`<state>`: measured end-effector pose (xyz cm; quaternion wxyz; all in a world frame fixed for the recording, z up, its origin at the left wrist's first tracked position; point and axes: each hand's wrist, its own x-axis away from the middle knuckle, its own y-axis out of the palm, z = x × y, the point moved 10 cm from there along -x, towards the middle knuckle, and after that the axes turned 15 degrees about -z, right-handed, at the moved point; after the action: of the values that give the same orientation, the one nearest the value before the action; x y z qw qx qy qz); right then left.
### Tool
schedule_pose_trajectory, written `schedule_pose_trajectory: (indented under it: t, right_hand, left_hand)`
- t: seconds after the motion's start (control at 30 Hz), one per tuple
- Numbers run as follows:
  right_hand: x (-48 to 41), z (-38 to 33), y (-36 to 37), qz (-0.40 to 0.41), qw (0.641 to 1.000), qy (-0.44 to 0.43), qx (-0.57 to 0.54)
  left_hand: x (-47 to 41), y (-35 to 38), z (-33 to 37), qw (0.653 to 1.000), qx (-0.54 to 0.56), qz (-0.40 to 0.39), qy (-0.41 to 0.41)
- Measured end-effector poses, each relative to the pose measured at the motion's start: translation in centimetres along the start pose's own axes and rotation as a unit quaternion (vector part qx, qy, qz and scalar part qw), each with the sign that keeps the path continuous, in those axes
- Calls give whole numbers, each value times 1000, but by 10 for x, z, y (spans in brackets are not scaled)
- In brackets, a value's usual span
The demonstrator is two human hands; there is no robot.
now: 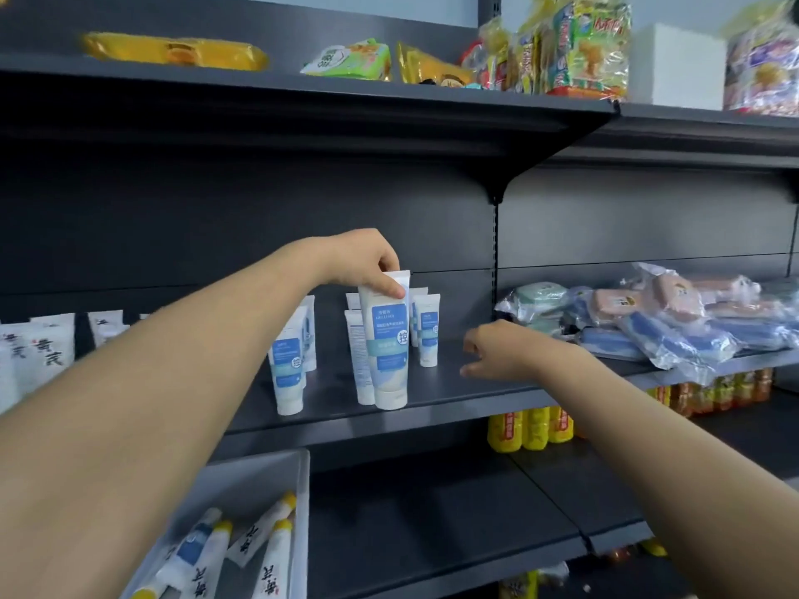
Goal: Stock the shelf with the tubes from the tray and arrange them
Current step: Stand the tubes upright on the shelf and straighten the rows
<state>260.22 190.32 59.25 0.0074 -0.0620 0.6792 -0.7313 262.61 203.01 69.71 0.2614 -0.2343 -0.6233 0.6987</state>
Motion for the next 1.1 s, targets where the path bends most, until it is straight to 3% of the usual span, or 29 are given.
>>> schedule_pose_trajectory:
  t: [0.53,1.1]
  right_hand:
    - [-132,117,28,-12,999,37,-25]
    - [-155,126,44,-31,999,-24,-16]
  left_hand:
    - [-194,25,0,994,-100,-15,37]
    - [-232,72,0,993,-102,-56,7]
